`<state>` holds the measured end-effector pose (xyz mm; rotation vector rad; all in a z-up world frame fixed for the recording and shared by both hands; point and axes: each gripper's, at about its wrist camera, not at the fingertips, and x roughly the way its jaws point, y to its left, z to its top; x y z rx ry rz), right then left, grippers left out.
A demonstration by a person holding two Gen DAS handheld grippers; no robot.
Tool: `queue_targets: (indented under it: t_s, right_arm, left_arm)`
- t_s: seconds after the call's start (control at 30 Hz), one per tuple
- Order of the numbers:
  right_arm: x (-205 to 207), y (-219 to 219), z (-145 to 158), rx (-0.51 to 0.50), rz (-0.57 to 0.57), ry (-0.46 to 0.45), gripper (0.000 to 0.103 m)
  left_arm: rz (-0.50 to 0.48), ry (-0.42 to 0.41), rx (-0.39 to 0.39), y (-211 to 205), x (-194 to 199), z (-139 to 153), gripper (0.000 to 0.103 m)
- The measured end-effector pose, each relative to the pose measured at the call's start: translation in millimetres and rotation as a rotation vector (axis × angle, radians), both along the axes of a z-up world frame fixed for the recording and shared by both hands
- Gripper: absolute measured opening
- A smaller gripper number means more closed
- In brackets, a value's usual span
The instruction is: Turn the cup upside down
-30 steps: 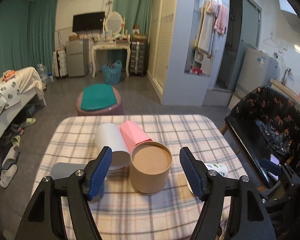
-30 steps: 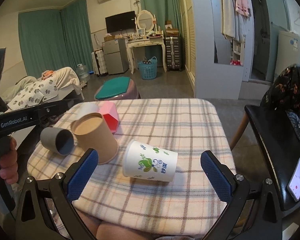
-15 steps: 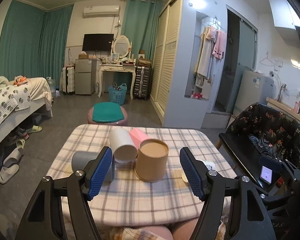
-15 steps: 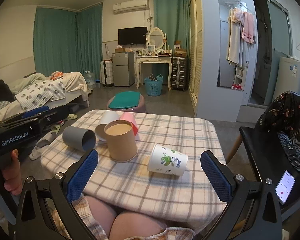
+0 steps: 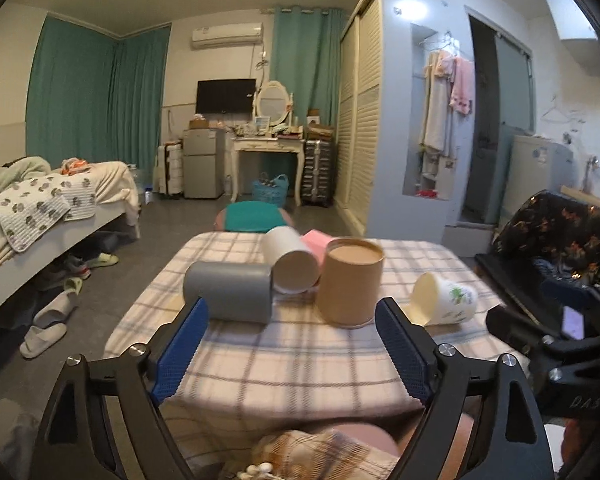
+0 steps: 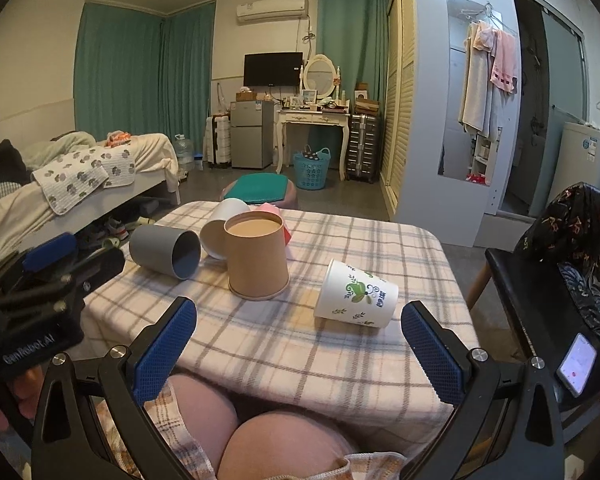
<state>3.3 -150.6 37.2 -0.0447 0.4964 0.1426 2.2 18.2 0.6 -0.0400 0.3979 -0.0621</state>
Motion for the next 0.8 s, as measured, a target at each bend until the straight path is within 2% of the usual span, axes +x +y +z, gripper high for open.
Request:
queue_targets:
  t_s: [0.03,0.23,0.8]
  right_arm:
    - [2.1,0.4,-1.9,0.000,-0.003,0.005,0.103]
    - [8.4,2.2,-7.7,-0.001,-0.010,0.011,0.103]
    - [8.4,-5.6,-7.5,0.021,-0.064,0.014,0.103]
  left_arm:
    - [0.011,0.006,-0.001,1.6,1.8,-2.2,0.095]
    - [0.026,-0.022,0.001,5.8,-4.4,-4.7,0.098]
    - [0.036,-0.003,0.003,5.8,-7.3,-7.1,0.098]
